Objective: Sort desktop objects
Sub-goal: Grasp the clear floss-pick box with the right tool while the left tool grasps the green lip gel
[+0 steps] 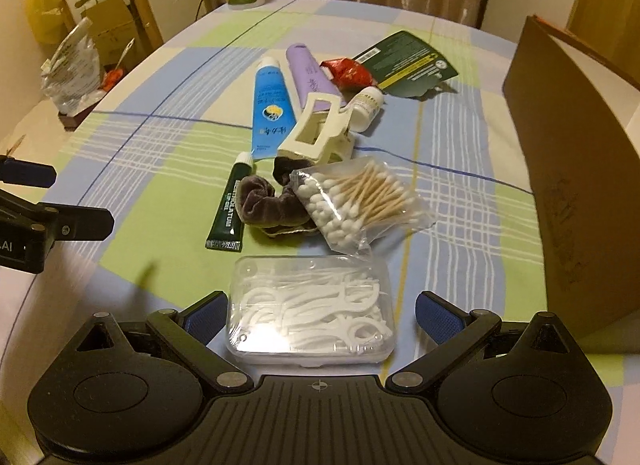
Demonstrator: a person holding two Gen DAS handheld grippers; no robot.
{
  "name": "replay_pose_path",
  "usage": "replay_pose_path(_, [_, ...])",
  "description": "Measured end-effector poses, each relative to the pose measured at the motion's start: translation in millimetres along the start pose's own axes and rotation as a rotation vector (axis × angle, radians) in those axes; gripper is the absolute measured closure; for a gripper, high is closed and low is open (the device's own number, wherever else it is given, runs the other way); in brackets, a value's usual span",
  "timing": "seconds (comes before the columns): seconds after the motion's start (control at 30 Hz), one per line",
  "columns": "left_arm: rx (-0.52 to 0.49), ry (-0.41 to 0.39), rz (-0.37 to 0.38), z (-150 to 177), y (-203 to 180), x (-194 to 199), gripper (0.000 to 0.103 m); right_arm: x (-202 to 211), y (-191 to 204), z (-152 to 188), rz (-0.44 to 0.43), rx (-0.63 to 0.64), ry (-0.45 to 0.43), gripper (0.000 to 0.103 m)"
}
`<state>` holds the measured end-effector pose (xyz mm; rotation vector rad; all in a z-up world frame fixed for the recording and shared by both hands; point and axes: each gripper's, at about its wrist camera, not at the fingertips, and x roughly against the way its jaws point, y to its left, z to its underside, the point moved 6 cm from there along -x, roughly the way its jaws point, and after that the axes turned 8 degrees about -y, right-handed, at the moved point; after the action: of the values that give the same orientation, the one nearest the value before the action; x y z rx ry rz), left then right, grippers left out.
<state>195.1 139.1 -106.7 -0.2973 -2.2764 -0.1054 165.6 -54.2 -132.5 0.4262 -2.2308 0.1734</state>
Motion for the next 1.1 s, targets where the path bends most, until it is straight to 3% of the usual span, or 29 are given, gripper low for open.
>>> replay_pose_path(0.27, [0.034,0.014,-0.01,0,-3,-4,0.001,-3,-1,-1,-0.032,0.034,0.011,0.001])
replay_pose_path(0.33, [0.04,0.013,-0.009,0,-4,-5,0.001,-4,-1,-1,-0.044,0.03,0.021,0.018])
replay_pose_path(0.7, [0.044,0.005,0.002,-8,-7,-13,0.002,3,-6,-6,-0.061,0.018,0.009,0.019])
replay_pose_path(0.97, [0.011,0.004,0.055,-16,-22,-33,0.019,31,-23,-24,-0.02,0.036,-0.047,0.019])
replay_pose_path(1.1, [0.013,-0.006,0.089,-24,-32,-43,0.021,43,-32,-29,0.005,0.039,-0.069,0.019])
